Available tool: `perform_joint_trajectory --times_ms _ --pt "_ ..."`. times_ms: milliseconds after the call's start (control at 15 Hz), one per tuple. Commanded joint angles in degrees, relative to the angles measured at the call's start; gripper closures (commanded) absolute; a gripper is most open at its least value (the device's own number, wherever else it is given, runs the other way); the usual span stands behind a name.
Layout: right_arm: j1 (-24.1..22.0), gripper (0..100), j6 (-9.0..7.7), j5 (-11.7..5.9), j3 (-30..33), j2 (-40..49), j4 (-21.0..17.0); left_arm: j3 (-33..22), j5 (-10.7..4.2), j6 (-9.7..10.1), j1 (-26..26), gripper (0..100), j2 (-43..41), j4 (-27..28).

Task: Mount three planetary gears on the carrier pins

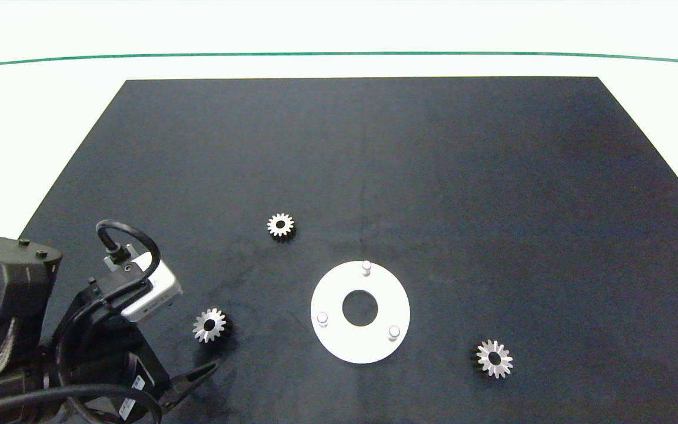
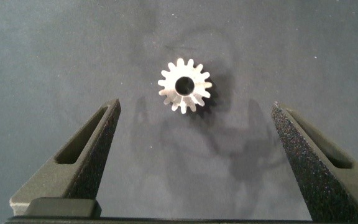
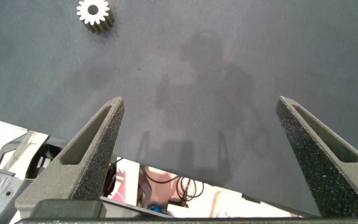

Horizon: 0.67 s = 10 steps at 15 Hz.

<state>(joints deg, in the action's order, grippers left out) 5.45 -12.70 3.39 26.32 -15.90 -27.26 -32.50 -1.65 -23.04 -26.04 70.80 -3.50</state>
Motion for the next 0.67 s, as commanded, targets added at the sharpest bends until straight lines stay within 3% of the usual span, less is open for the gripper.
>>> perform_joint_trajectory --times_ms 67,333,667 --pt "0.0 0 -0.13 0.04 0.0 0.2 -0.2 0.7 0.06 0.01 0.0 0 1.2 -1.0" --pt "0.0 0 -0.13 0.04 0.0 0.3 -0.2 3.6 0.5 0.1 0.2 0 3.6 -8.1" --pt "0.0 0 -0.22 0.04 0.0 0.3 -0.2 3.8 0.77 0.1 1.3 0 4.4 -8.3"
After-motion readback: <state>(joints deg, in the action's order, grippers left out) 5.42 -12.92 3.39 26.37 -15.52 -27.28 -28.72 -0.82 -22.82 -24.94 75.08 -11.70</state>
